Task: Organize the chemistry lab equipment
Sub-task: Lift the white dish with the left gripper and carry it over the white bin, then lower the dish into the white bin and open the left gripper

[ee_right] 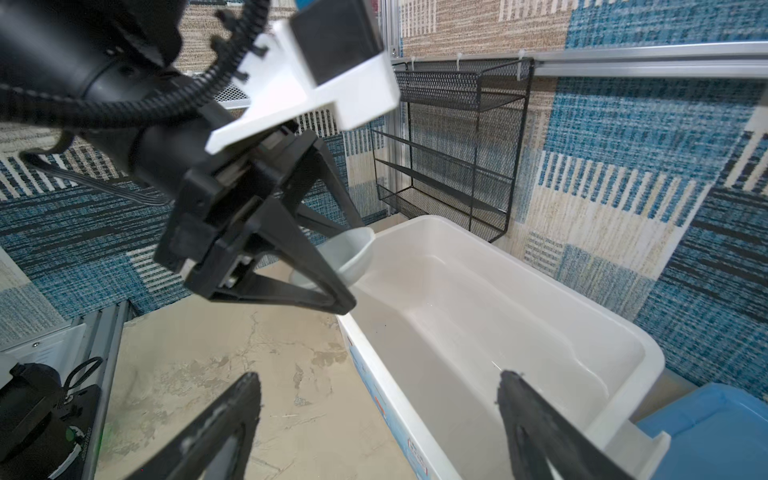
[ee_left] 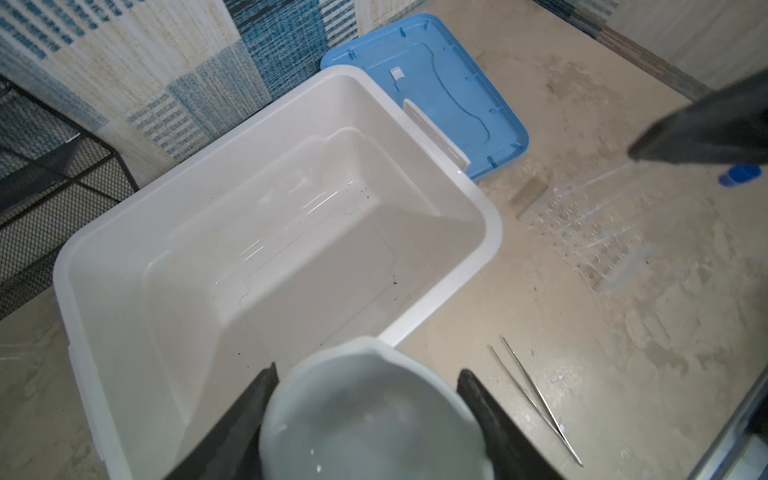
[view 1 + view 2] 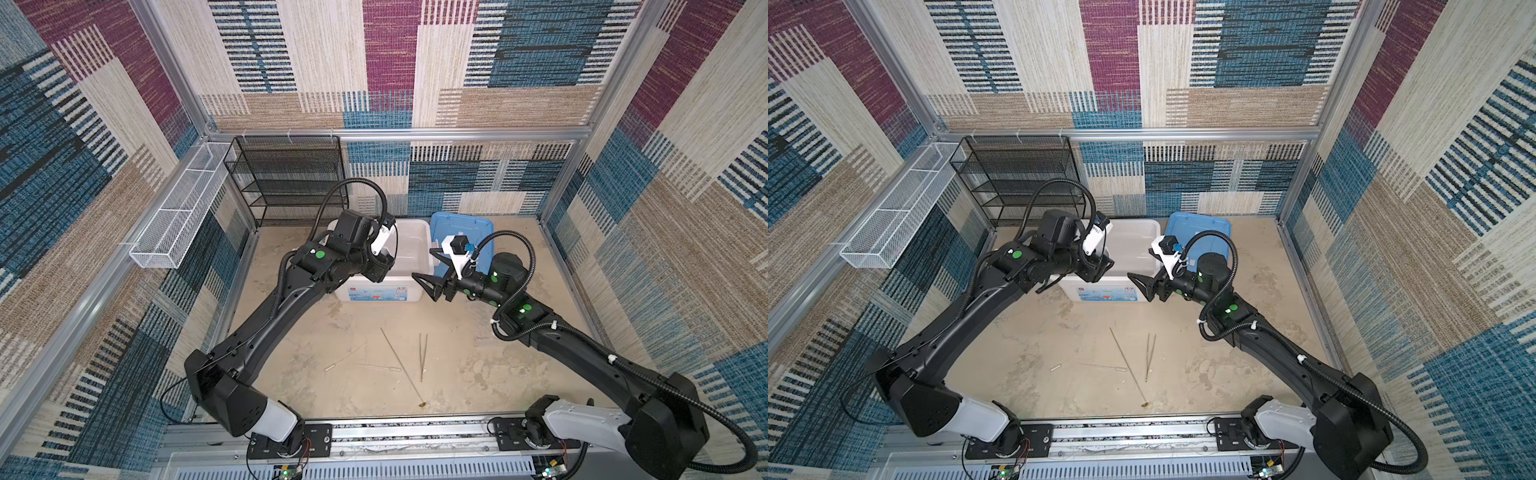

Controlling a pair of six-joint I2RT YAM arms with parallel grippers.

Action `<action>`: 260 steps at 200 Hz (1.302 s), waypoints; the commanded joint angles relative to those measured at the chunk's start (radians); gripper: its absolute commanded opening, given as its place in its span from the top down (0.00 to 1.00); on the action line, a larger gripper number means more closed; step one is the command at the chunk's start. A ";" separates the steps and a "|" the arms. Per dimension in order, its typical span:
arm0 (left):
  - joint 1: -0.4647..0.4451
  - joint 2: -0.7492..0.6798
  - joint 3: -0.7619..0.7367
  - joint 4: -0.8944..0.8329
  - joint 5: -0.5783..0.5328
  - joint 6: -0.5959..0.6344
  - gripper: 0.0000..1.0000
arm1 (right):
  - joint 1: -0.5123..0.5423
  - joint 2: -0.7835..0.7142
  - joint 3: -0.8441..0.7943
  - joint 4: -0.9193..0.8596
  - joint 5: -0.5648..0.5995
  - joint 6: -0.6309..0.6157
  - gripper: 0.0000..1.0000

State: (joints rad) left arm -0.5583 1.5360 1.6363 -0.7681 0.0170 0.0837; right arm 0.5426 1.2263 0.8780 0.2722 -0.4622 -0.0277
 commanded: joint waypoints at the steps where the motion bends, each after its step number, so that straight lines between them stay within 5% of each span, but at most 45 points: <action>1: 0.043 0.074 0.066 -0.059 -0.056 -0.133 0.65 | -0.013 0.069 0.056 0.017 -0.060 -0.011 0.09; 76: 0.170 0.406 0.286 -0.190 -0.172 -0.226 0.64 | -0.024 0.389 0.396 -0.172 -0.105 -0.035 0.14; 113: 0.176 0.494 0.319 -0.192 -0.243 -0.243 0.64 | -0.024 0.484 0.482 -0.217 -0.028 -0.029 0.14; 260: 0.176 0.551 0.111 -0.015 -0.185 -0.315 0.63 | -0.024 0.695 0.656 -0.298 -0.043 -0.090 0.16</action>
State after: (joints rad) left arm -0.3824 2.0777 1.7687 -0.8410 -0.1764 -0.2005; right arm 0.5175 1.8977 1.5051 -0.0097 -0.4931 -0.0944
